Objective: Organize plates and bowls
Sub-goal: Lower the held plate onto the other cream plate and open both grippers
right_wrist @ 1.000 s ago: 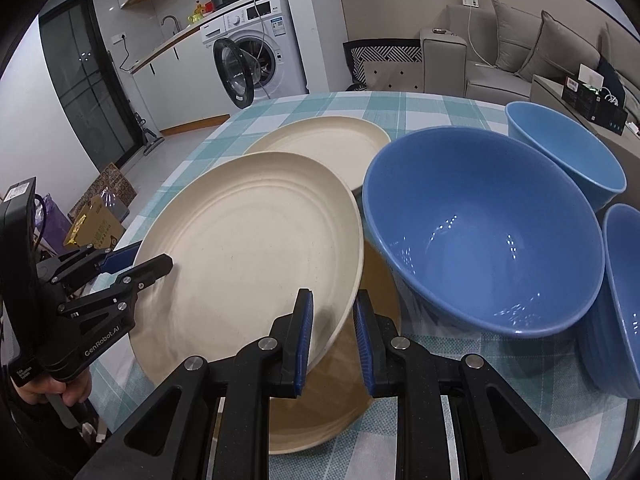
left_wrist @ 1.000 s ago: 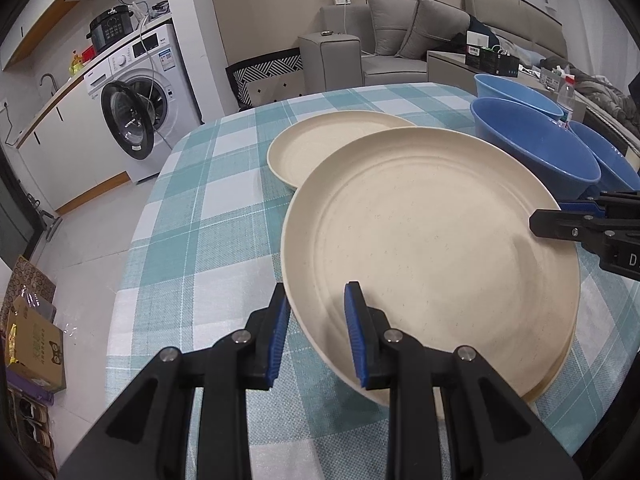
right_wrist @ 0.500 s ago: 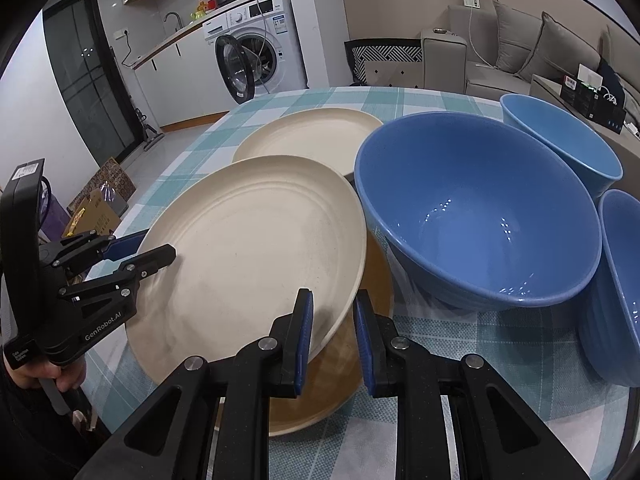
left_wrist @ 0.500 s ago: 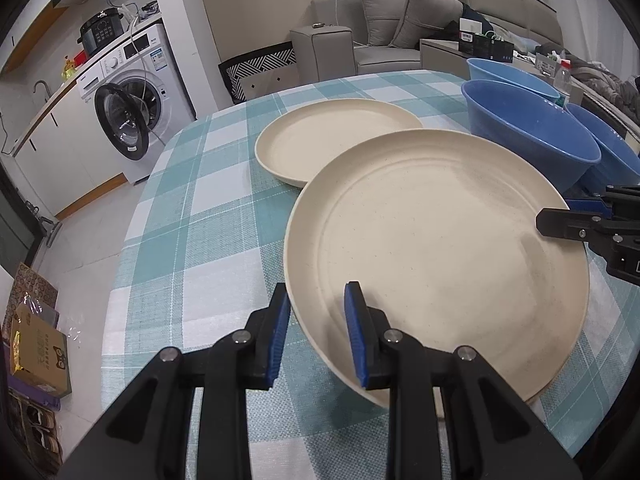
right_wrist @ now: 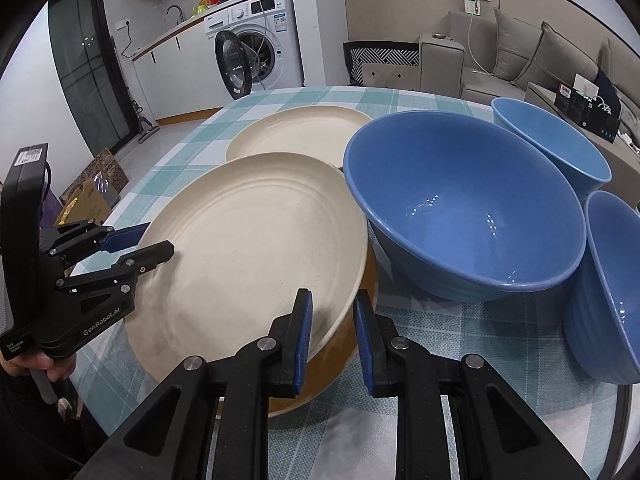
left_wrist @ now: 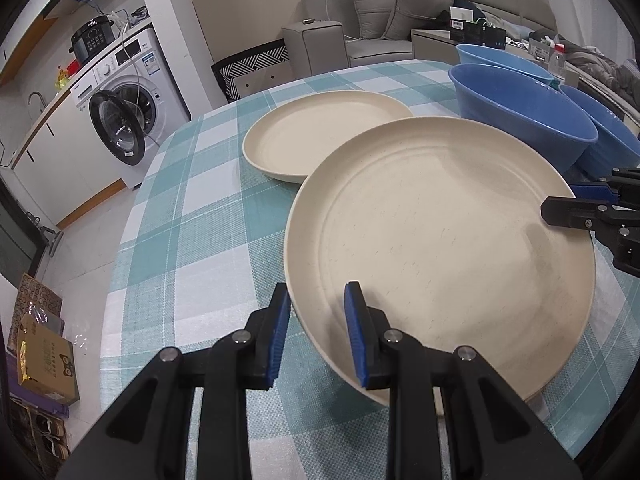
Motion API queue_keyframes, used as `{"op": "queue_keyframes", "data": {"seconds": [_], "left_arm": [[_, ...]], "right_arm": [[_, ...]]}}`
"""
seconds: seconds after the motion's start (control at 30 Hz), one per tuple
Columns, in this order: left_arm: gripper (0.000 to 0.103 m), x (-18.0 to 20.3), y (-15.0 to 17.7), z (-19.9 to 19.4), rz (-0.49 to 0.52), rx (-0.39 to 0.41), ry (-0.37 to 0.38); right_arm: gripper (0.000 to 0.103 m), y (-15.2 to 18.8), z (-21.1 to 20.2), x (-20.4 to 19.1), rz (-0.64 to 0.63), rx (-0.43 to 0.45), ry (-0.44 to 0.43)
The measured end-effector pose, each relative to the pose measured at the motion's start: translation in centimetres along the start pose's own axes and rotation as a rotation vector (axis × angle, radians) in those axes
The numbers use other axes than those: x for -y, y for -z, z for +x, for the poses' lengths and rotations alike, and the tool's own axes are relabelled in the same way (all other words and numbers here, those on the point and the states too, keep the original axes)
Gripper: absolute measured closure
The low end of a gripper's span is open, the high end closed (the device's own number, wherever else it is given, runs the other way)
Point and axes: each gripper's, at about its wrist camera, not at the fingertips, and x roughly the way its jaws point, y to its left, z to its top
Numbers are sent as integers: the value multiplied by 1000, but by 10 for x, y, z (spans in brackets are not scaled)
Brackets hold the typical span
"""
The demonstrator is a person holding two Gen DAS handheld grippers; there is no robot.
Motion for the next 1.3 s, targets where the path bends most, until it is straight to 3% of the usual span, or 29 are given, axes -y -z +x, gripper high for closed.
{"op": "queue_keyframes", "data": {"seconds": [0.97,1.3], "left_arm": [[75,11,4,3,58,-42,-2],[62,18,5,3,90,-37,-8]], "right_arm": [[77,6,6,-9,-59,-17,67],[71,8,6,-9,-74,-14,79]]}}
